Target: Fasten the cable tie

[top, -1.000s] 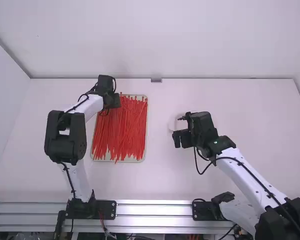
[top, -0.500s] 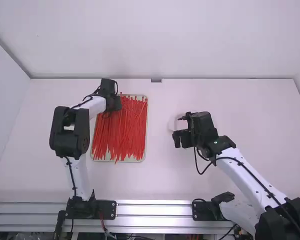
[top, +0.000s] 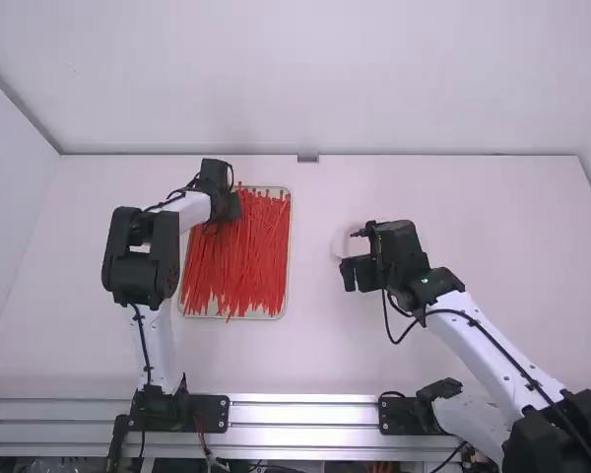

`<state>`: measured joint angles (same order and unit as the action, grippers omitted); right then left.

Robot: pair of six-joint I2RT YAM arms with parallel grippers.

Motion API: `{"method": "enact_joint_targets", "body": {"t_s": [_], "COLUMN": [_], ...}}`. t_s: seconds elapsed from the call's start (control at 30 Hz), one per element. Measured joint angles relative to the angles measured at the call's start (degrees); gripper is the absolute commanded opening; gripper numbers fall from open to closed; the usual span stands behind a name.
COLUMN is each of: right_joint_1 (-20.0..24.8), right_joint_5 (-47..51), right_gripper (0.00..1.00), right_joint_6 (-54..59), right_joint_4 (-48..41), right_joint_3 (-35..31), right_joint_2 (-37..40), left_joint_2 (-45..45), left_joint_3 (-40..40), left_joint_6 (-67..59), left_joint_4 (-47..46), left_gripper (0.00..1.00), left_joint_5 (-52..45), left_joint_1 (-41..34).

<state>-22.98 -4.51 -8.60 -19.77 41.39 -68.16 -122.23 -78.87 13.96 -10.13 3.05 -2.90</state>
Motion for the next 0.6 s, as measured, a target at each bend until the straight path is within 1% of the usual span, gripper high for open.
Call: {"method": "enact_joint_targets", "body": {"t_s": [0.13,0.3,0.6], "right_joint_1": [0.00,0.00,0.02], "right_joint_5": [0.02,0.02,0.02], "right_gripper": [0.99,0.99,1.00], "right_joint_6": [-0.02,0.02,0.02], "right_joint_4": [-0.04,-0.07,0.17], "right_joint_3": [0.00,0.00,0.00], "right_joint_2": [0.00,-0.02,-0.02], "left_joint_2": [-0.02,-0.02,-0.02], "left_joint_3": [0.00,0.00,0.00], "left_joint_6": [-0.02,0.20,0.24], "left_joint_4": [0.17,0.11,0.17], "left_gripper": [0.13,0.12,0.07], "left_joint_5": [0.04,0.63,1.36], "left_joint_1": [0.00,0.00,0.00]}}
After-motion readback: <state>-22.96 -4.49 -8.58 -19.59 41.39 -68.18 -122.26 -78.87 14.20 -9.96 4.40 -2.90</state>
